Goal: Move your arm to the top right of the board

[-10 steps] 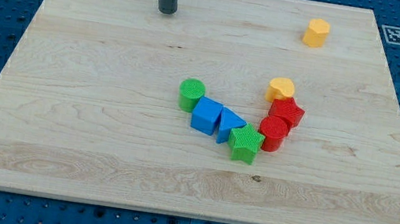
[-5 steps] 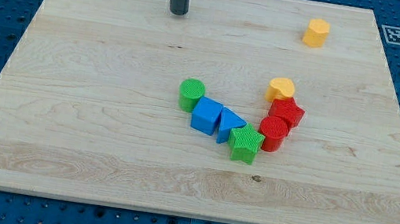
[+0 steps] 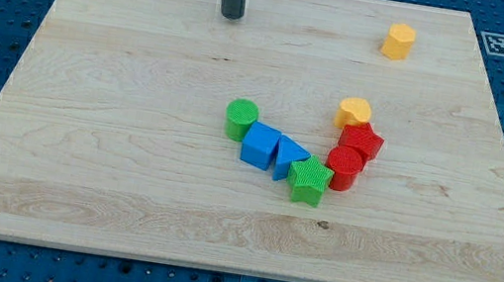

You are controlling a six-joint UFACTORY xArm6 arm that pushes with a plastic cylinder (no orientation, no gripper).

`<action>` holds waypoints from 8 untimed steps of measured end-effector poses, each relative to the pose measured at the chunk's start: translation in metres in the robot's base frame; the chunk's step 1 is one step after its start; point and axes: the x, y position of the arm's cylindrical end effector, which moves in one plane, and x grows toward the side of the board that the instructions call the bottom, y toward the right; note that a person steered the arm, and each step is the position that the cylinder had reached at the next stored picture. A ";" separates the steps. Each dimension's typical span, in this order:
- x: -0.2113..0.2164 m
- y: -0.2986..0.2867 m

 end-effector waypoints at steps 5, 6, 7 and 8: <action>-0.075 0.076; -0.076 0.123; -0.076 0.168; -0.076 0.193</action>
